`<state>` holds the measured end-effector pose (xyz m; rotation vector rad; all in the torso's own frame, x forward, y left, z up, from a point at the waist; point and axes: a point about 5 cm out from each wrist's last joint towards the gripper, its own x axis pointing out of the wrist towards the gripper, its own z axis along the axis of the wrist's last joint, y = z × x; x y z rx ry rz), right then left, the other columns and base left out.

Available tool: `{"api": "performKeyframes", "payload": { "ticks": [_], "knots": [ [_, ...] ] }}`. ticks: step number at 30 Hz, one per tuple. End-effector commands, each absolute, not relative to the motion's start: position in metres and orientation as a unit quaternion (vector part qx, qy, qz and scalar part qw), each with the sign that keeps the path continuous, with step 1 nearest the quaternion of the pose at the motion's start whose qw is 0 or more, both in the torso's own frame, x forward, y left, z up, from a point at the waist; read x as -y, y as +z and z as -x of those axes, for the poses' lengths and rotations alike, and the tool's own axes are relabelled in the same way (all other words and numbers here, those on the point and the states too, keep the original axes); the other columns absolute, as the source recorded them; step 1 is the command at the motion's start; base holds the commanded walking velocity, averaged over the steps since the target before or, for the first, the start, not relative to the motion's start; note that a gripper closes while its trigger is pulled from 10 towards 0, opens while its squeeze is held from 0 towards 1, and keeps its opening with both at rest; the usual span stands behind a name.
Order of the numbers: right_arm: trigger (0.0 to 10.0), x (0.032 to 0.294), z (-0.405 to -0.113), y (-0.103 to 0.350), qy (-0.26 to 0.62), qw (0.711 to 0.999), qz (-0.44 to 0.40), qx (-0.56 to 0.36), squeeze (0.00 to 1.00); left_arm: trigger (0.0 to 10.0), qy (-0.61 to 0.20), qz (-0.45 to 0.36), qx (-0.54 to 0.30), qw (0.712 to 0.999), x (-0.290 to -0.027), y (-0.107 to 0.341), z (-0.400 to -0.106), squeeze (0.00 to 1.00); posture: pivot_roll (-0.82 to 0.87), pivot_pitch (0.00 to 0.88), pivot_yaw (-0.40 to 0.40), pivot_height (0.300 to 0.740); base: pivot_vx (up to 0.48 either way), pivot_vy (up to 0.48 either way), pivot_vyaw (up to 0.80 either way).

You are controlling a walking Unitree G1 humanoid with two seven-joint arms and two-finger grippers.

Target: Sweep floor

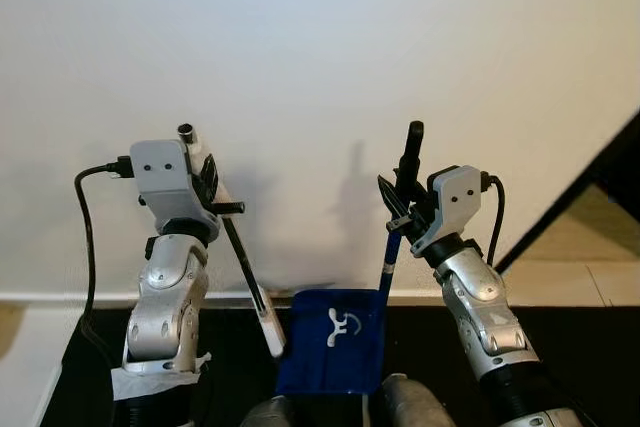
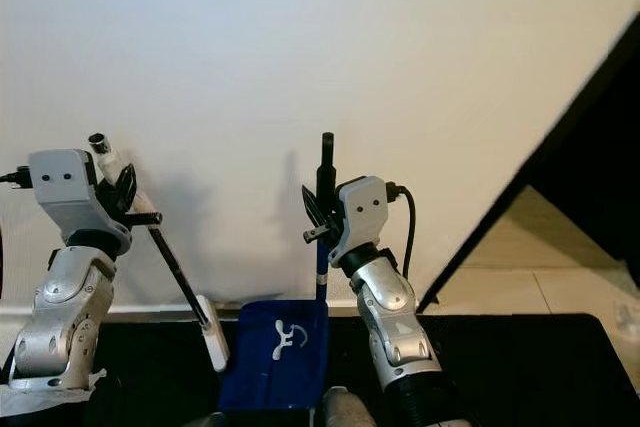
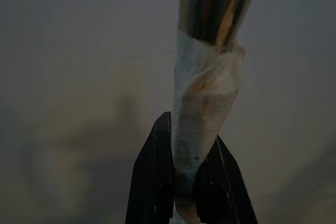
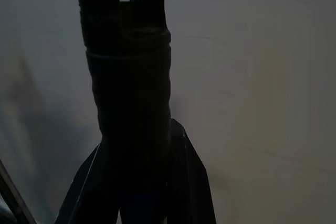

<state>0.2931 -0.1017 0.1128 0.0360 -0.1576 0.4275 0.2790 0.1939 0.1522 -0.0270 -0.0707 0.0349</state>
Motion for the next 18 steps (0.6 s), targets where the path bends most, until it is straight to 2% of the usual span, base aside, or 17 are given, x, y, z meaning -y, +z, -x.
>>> {"api": "performKeyframes", "payload": {
  "ticks": [1, 12, 17, 18],
  "knots": [
    [10.0, 0.1042, -0.2926, 0.1151, 0.205, 0.974, -0.019, 0.091, 0.0, 10.0, 0.007, 0.018, 0.059, 0.998, -0.1883, 0.1591, -0.2807, 0.0, 0.02, 0.031, 0.027, 0.74, 0.0, 0.0, -0.44],
    [10.0, 0.1045, -0.2933, 0.1145, 0.205, 0.974, -0.018, 0.091, 0.0, 10.0, 0.007, 0.018, 0.059, 0.998, -0.1878, 0.1577, -0.2811, 0.0, 0.02, 0.033, 0.026, 0.74, 0.0, 0.0, -0.48],
    [10.0, 0.1048, -0.2935, 0.1145, 0.205, 0.974, -0.018, 0.091, 0.0, 10.0, 0.006, 0.019, 0.058, 0.998, -0.1875, 0.1568, -0.2813, 0.0, 0.02, 0.034, 0.025, 0.74, 0.0, 0.0, -0.8],
    [10.0, 0.105, -0.2935, 0.1145, 0.205, 0.974, -0.018, 0.091, 0.0, 10.0, 0.005, 0.019, 0.058, 0.998, -0.1873, 0.1566, -0.2814, 0.0, 0.02, 0.034, 0.025, 0.74, 0.0, 0.0, 0.0]
  ]
}}
